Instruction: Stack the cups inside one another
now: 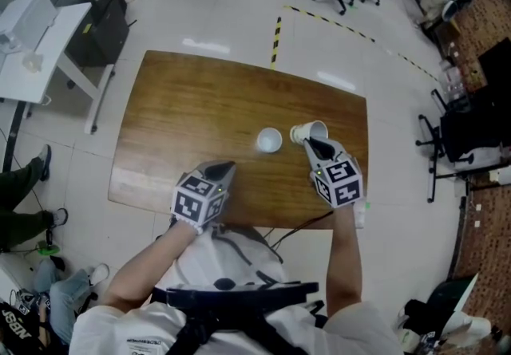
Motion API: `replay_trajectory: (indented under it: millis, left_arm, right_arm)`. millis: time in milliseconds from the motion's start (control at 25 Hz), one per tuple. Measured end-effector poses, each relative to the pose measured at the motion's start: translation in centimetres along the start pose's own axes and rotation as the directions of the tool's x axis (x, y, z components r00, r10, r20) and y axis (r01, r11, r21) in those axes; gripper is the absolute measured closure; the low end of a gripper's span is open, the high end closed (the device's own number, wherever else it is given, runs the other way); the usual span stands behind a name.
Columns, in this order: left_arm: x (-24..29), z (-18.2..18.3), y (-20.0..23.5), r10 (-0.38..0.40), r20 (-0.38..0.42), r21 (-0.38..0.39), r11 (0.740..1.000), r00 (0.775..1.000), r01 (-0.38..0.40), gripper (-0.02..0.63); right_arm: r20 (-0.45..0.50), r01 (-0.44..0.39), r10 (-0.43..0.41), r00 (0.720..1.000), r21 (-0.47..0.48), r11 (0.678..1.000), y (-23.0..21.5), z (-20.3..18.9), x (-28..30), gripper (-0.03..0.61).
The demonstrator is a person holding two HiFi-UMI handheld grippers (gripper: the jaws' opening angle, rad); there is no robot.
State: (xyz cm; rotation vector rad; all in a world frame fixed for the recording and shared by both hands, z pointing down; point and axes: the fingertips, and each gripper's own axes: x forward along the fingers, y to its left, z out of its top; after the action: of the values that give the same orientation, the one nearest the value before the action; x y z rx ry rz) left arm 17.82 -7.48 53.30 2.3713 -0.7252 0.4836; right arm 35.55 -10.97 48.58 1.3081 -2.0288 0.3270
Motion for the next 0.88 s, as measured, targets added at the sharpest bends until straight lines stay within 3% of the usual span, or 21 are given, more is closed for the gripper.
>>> replay_trajectory:
  millis: [360, 640, 880]
  left_arm:
    - [-1.7, 0.1, 1.8, 0.011, 0.011, 0.002, 1.000, 1.000, -0.011, 0.618]
    - [-2.6, 0.0, 2.5, 0.025, 0.028, -0.010, 1.000, 0.999, -0.025, 0.618]
    - [-3.2, -0.3, 3.0, 0.040, 0.038, -0.030, 0.999, 0.998, -0.039, 0.618]
  right_arm:
    - [0.026, -0.058, 0.058, 0.998, 0.000, 0.998, 3.1, 2.0, 1.7, 0.551]
    - [-0.062, -0.075, 0.069, 0.996, -0.108, 0.991, 5.2, 0.5, 4.3, 0.551]
    - [-0.108, -0.120, 0.108, 0.988, -0.112, 0.986, 6.5, -1.1, 6.1, 0.551]
